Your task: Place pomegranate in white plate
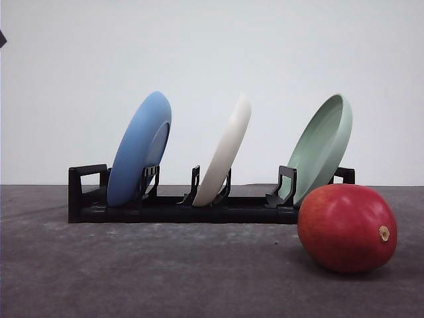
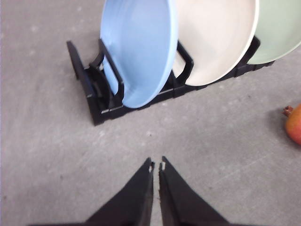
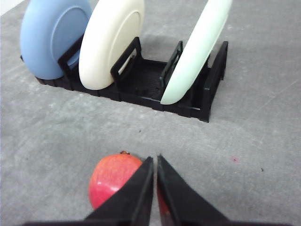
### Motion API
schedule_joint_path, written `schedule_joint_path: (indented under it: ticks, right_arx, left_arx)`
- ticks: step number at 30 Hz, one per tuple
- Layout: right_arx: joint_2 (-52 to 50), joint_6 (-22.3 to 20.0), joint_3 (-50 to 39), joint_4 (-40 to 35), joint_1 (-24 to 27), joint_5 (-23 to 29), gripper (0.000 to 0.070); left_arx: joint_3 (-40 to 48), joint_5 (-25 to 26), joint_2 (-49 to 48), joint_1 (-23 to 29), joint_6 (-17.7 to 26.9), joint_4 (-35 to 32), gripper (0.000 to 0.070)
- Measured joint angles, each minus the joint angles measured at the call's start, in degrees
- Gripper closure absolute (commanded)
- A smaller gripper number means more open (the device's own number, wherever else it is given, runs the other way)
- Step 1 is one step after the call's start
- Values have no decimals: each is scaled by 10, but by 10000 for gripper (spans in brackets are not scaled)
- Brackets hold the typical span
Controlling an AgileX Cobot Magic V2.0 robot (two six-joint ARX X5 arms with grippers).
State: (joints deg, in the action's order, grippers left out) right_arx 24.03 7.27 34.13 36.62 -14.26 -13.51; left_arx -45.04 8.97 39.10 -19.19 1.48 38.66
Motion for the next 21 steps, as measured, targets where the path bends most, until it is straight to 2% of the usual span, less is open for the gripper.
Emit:
schedule_joint_path:
  ticks: [1,3,4,6,13,16,21]
  right_arx:
    - [0,0,0,0,0,0,611]
    - [0,0,0,0,0,0,439]
    - [0,0,0,0,0,0,377]
    - [0,0,0,0,0,0,351]
    - [0,0,0,0,-3,0,352]
    - [0,0,0,0,-4,0,352]
    - [0,0,0,0,-4,-8,352]
  left_arx:
    - [0,0,0,-1,0,-3,504]
    - [0,0,0,-3,1,-7,311]
    - [0,0,0,-4,2,-7,258]
    - [0,0,0,-5,5,-7,263]
    - [-1,16,-1,-20,5,-7,265]
    - [-1,17,2,-39,5,-14,266]
    - [-1,17,31,-88,14,-69,266]
